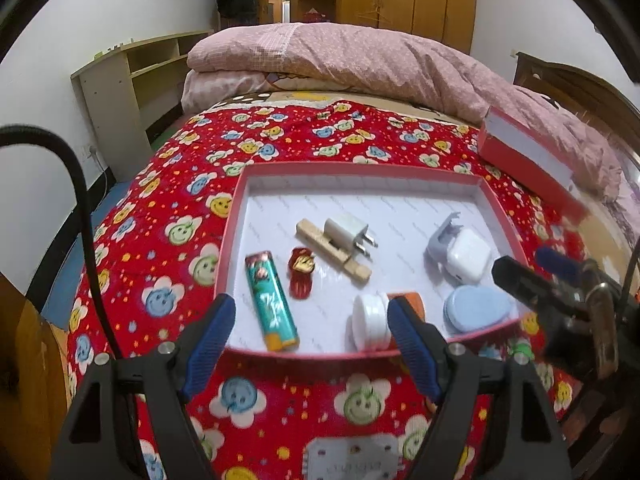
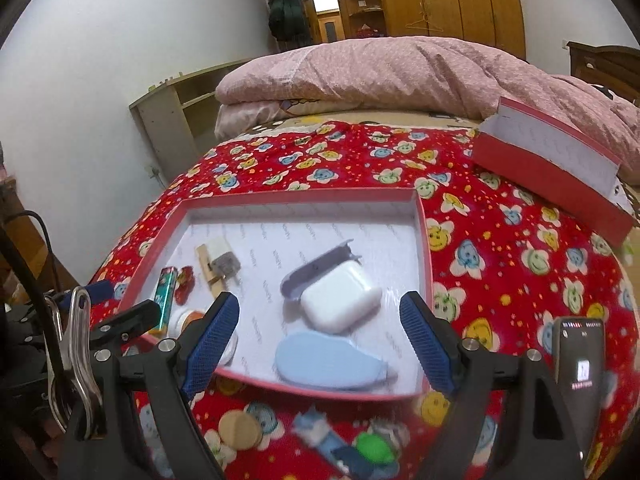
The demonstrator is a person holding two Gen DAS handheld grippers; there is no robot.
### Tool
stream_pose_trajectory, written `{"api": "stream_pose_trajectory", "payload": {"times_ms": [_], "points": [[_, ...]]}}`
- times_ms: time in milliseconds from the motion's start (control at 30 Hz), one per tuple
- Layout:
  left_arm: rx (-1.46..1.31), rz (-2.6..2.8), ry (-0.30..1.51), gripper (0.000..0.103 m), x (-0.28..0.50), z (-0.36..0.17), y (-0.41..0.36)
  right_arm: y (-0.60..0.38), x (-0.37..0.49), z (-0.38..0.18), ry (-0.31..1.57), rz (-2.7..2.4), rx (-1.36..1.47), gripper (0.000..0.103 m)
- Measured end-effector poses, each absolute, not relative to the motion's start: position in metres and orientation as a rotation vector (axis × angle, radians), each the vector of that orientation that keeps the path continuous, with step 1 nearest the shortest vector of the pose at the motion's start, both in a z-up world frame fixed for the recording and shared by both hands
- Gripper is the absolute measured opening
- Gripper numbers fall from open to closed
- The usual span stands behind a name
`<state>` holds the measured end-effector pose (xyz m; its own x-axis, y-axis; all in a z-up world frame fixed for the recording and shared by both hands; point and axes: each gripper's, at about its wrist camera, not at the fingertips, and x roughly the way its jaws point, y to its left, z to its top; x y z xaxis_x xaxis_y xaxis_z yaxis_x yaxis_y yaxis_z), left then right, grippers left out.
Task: Organize rigid objects
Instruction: 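Withdraw both grippers from the tray toward the remaining items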
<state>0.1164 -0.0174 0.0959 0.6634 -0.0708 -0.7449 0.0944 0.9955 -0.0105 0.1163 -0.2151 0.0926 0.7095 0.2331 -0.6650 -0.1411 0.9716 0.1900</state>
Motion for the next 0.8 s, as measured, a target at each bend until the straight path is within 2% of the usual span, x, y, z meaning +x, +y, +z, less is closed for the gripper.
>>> {"api": "stream_pose_trajectory", "payload": {"times_ms": [800], "points": [[0.070, -0.151, 0.940, 0.082, 0.038, 0.052, -0.023, -0.223, 0.016, 0.046, 0.867, 0.226, 0.115, 0.084]]}}
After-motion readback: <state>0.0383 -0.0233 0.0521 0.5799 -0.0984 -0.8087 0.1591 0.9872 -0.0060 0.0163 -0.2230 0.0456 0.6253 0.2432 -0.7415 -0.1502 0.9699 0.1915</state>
